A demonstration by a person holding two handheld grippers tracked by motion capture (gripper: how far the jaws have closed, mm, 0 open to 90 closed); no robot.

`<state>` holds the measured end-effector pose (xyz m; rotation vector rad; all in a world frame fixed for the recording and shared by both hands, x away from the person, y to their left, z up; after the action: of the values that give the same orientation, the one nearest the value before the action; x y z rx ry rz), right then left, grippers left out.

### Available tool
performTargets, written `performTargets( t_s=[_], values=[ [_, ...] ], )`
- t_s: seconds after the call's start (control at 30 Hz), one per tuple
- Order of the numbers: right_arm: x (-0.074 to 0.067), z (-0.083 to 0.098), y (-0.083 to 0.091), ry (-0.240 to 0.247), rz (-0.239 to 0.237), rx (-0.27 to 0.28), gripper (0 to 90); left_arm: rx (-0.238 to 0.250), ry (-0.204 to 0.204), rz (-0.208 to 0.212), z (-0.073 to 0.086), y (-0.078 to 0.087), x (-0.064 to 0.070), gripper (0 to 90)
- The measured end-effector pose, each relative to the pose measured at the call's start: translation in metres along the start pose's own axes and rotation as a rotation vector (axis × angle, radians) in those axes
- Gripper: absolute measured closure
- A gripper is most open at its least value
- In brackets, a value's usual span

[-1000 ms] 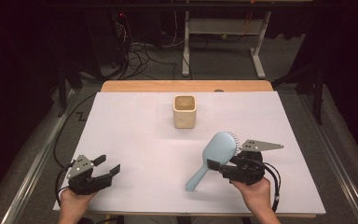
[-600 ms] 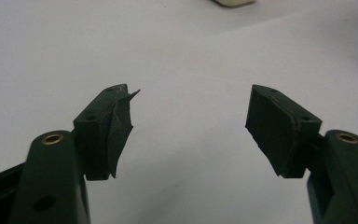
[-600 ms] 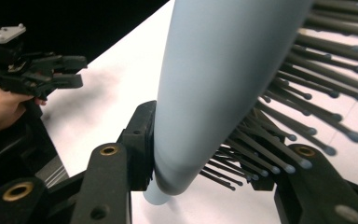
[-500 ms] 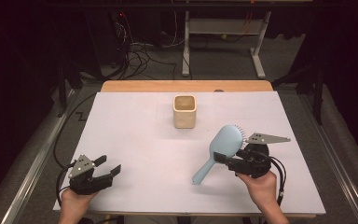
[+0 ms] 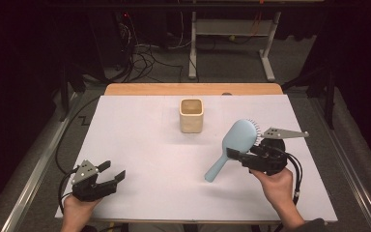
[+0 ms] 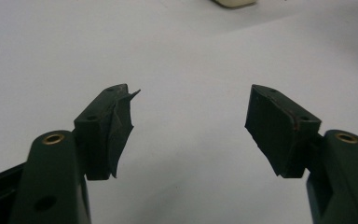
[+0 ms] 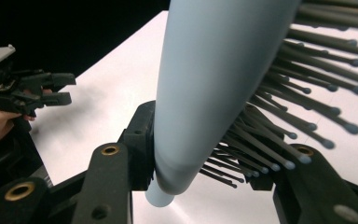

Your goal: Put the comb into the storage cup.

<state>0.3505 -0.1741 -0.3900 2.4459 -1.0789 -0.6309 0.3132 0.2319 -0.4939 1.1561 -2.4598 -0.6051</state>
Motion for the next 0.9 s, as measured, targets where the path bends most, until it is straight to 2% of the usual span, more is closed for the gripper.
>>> performTargets(
  t_s=[0.37, 0.8, 0.9],
  values=[
    [0.002, -0.021, -0.003, 0.013, 0.019, 0.011, 54.5, 0.008, 0.005, 0.007, -0.001, 0.001, 0.001, 31.7],
    [0.002, -0.04, -0.015, 0.021, 0.025, 0.015, 54.4, -0.003, 0.006, 0.011, 0.0, -0.002, 0.003, 32.0],
    [0.002, -0.043, -0.017, 0.027, 0.029, 0.012, 54.4, 0.008, 0.006, 0.005, -0.001, -0.001, 0.002, 32.1]
  ],
)
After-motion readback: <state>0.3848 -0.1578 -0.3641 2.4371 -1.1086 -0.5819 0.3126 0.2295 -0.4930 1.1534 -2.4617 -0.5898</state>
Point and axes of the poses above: each handheld gripper's, and its own axes: y roughly backward along the jaws, z roughly out of its underside, x roughly to its right, the point moved 7 cm from there along -y, roughly forward along the jaws, and after that the axes turned 6 degrees about z, right-handed, at the moved point
